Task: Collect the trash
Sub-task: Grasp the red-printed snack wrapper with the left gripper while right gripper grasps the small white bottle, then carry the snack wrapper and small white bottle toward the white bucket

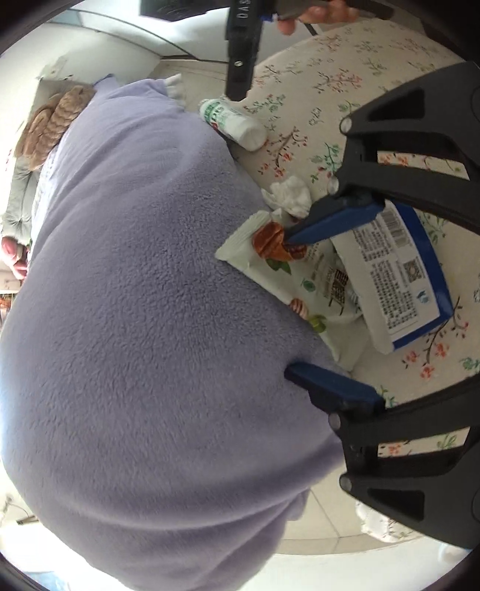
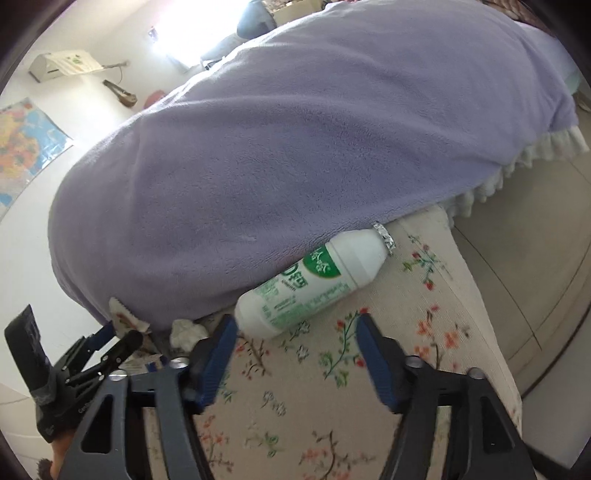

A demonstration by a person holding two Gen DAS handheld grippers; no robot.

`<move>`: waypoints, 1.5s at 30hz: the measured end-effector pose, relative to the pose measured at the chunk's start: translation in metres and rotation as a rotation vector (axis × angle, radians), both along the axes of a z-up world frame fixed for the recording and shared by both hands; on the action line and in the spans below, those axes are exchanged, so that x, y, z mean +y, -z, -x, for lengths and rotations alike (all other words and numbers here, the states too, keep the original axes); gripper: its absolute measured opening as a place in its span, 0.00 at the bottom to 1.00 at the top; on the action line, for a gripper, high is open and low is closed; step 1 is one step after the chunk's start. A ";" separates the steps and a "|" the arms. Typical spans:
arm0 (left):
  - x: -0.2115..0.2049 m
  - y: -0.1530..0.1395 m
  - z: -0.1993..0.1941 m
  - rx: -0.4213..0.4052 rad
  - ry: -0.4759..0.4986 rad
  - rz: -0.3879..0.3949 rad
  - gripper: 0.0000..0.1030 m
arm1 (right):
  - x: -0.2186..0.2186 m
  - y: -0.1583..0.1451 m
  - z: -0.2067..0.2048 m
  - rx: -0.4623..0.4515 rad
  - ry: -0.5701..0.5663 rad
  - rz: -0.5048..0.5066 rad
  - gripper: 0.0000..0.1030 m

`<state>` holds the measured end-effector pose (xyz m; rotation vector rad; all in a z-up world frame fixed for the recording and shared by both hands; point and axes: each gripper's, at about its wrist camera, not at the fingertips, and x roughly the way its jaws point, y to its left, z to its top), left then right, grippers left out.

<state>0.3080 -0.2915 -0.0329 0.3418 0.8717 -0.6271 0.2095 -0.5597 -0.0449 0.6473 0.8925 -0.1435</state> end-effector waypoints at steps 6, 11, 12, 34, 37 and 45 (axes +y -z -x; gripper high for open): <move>0.009 0.000 -0.002 0.034 -0.008 0.047 0.41 | -0.023 0.020 -0.016 0.014 0.063 -0.112 0.70; 0.023 -0.003 0.000 0.041 -0.029 0.081 0.26 | -0.027 0.023 -0.026 -0.005 0.090 -0.150 0.69; 0.027 -0.005 0.000 0.042 -0.035 0.087 0.19 | -0.026 0.024 -0.029 -0.005 0.086 -0.148 0.69; 0.066 -0.045 0.040 0.016 -0.111 0.167 0.06 | -0.006 -0.006 0.006 0.006 0.005 -0.103 0.40; 0.082 -0.053 0.048 0.007 -0.140 0.187 0.06 | 0.000 -0.020 0.018 -0.012 -0.024 -0.087 0.40; 0.118 -0.062 0.078 0.018 -0.213 0.206 0.06 | 0.066 -0.054 0.053 -0.039 -0.143 -0.025 0.40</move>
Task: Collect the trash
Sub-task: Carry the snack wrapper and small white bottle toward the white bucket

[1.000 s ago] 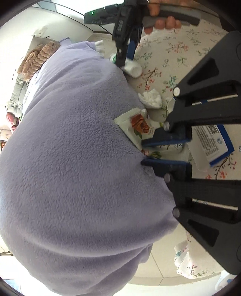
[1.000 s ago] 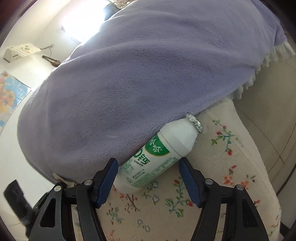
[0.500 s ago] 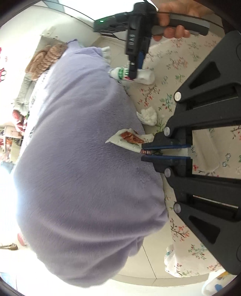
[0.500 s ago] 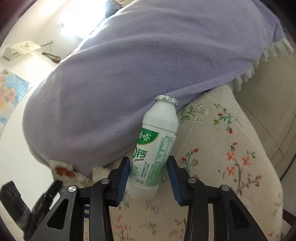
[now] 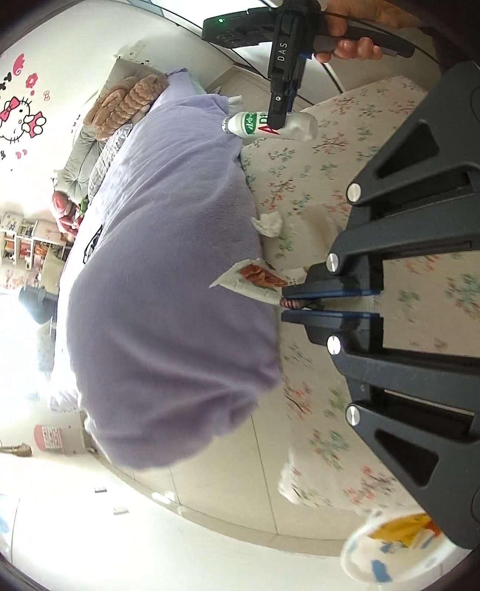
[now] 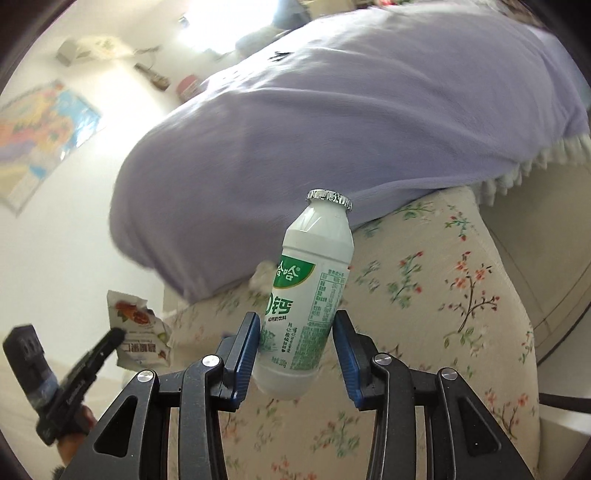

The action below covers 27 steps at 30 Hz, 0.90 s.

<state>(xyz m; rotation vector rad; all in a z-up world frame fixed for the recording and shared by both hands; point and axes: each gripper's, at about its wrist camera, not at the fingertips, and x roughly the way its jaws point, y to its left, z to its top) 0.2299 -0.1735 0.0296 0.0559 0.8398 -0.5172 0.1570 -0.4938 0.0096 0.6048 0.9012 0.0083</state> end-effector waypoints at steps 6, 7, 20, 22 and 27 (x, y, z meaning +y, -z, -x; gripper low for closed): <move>0.034 -0.005 0.019 0.000 -0.050 0.013 0.06 | 0.036 -0.011 0.013 -0.014 -0.075 0.035 0.40; 0.039 -0.006 0.021 0.000 -0.058 0.015 0.06 | 0.038 -0.011 0.015 -0.013 -0.082 0.037 0.40; 0.097 0.007 0.048 0.020 -0.146 0.043 0.06 | 0.116 -0.022 0.031 -0.057 -0.229 0.111 0.40; 0.107 0.006 0.053 0.029 -0.165 0.049 0.06 | 0.132 -0.024 0.031 -0.062 -0.263 0.118 0.40; 0.130 0.006 0.061 0.045 -0.204 0.066 0.06 | 0.168 -0.024 0.025 -0.071 -0.336 0.125 0.40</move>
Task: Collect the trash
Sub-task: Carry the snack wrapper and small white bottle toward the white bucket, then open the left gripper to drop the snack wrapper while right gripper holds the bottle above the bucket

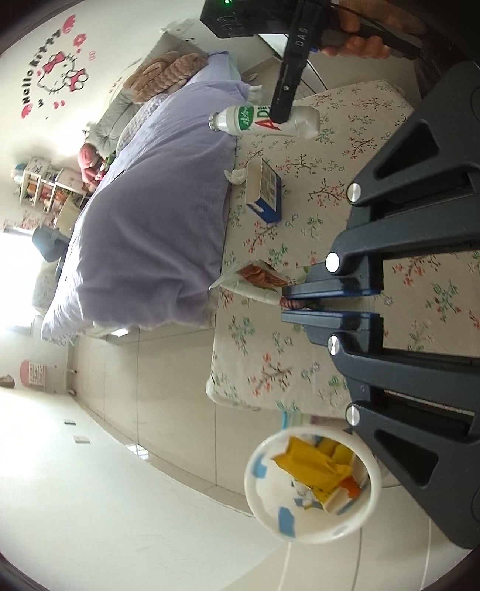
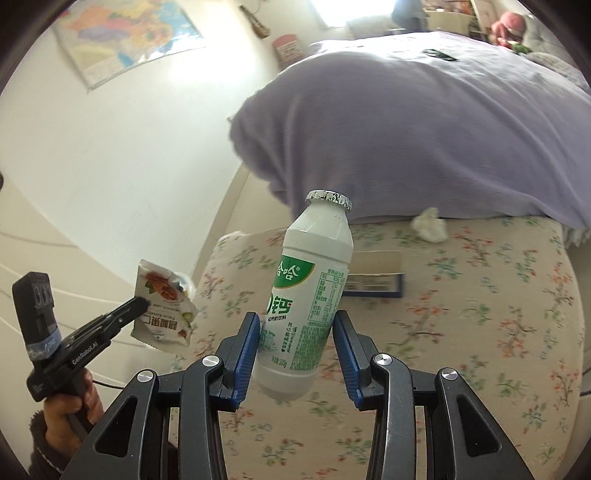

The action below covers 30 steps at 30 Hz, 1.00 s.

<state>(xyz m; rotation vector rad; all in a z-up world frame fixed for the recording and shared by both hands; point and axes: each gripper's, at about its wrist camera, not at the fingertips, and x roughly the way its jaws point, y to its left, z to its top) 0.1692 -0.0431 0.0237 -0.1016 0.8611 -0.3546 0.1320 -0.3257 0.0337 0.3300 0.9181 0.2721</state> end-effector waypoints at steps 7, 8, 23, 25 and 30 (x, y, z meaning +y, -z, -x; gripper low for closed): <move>0.031 0.003 0.003 0.018 -0.057 -0.013 0.07 | 0.038 0.007 -0.014 0.024 -0.050 0.002 0.40; 0.036 0.004 0.003 0.020 -0.067 -0.014 0.07 | 0.043 0.007 -0.016 0.026 -0.057 0.005 0.40; 0.118 0.017 0.011 0.063 -0.210 -0.045 0.07 | 0.134 0.020 -0.042 0.050 -0.181 -0.006 0.41; 0.127 0.020 0.010 0.064 -0.225 -0.053 0.07 | 0.146 0.024 -0.046 0.054 -0.198 -0.006 0.41; 0.147 0.028 0.005 0.066 -0.271 -0.088 0.07 | 0.177 0.034 -0.054 0.066 -0.240 -0.006 0.41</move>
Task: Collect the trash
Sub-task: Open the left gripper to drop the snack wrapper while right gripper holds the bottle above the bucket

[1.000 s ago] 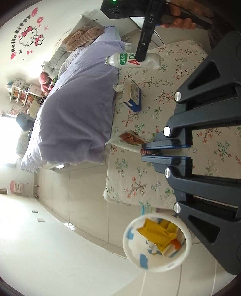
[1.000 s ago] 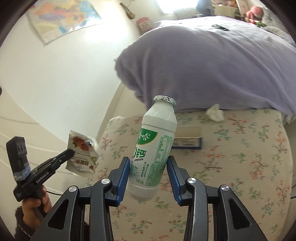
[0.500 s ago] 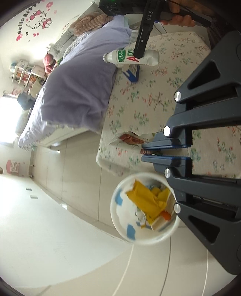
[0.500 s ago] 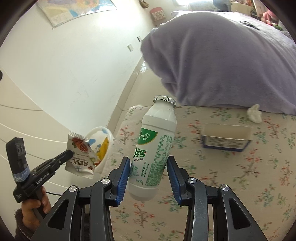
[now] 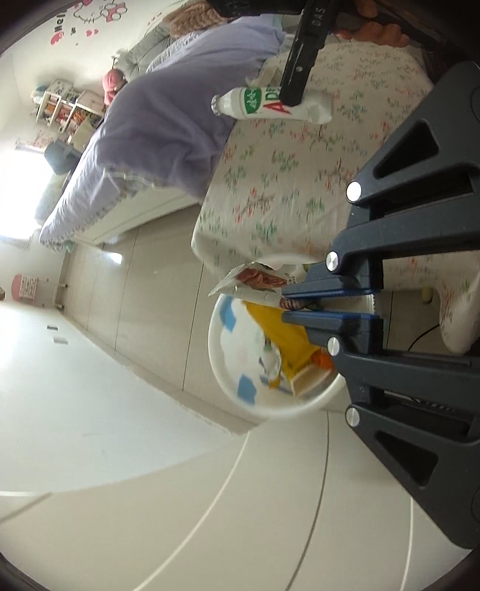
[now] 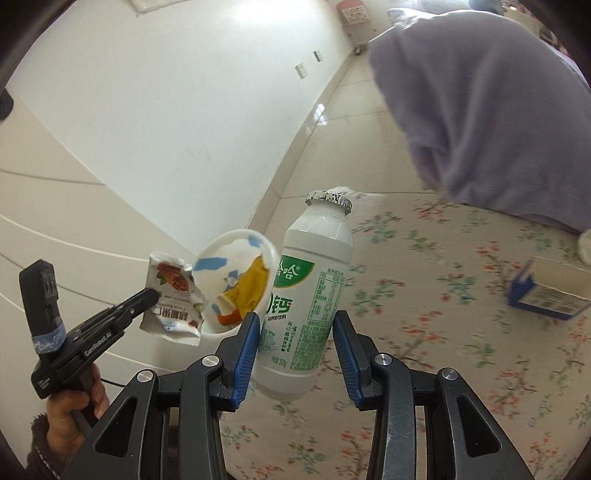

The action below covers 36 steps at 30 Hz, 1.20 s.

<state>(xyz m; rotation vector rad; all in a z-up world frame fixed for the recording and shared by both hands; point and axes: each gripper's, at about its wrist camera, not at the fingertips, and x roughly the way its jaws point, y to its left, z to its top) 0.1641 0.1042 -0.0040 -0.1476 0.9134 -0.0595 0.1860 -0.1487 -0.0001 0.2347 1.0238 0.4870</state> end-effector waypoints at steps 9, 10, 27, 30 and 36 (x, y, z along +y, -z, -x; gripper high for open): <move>0.028 0.010 -0.010 -0.024 -0.048 -0.035 0.07 | 0.035 0.019 -0.010 0.002 -0.048 -0.008 0.41; 0.028 0.010 -0.010 -0.028 -0.045 -0.041 0.07 | 0.041 0.022 -0.013 0.004 -0.051 -0.010 0.41; 0.064 0.012 0.002 0.010 -0.170 -0.074 0.85 | 0.093 0.060 -0.044 0.029 -0.094 -0.049 0.41; 0.066 0.013 0.004 0.017 -0.170 -0.099 0.91 | 0.100 0.066 -0.047 0.040 -0.094 -0.045 0.41; 0.067 0.010 0.007 0.019 -0.151 -0.128 0.95 | 0.105 0.071 -0.052 0.042 -0.094 -0.042 0.42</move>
